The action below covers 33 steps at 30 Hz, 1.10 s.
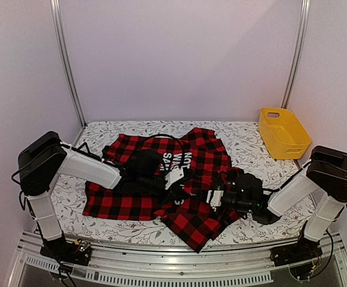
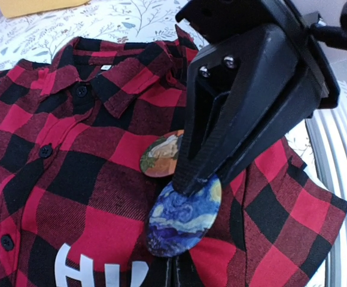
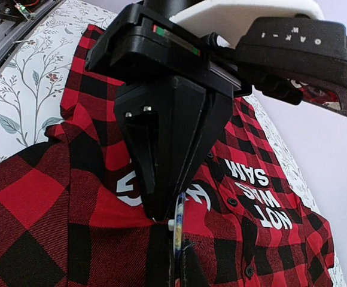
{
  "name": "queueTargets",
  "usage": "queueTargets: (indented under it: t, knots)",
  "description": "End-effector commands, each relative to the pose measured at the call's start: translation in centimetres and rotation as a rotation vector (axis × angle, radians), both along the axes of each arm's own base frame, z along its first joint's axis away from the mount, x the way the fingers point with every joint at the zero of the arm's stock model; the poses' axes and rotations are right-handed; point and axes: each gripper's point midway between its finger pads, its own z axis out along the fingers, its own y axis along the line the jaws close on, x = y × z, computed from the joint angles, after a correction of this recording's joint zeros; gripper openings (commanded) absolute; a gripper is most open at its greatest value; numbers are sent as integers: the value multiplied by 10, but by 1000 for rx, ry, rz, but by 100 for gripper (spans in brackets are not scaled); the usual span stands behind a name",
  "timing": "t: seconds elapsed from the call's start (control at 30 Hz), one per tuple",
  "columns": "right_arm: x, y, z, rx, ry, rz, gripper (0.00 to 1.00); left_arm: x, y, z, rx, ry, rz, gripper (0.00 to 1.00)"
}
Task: Pin the brooch onto the clothing
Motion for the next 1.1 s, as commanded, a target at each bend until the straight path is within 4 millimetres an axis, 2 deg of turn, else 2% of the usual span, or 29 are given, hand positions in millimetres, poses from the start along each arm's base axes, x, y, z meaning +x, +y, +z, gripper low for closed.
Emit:
queueTargets:
  t: [0.0, 0.27, 0.5, 0.57, 0.63, 0.83, 1.07]
  knots:
    - [-30, 16, 6, 39, 90, 155, 0, 11, -11, 21, -72, -67, 33, 1]
    - [-31, 19, 7, 58, 180, 200, 0, 14, -16, 31, -152, -124, 73, 2]
    - [-37, 22, 16, 77, 220, 255, 0, 14, -22, 27, -158, -148, 77, 1]
    - [-37, 22, 14, 72, 229, 256, 0, 14, -23, 30, -169, -160, 79, 6]
    - [-36, 19, 14, 73, 240, 261, 0, 15, -22, 31, -168, -172, 87, 15]
    - [-24, 5, 4, 49, 314, 241, 0, 20, -4, 30, -125, -253, 123, 28]
    - [-23, 4, 2, 33, 333, 260, 0, 15, 1, 29, -94, -263, 98, 36]
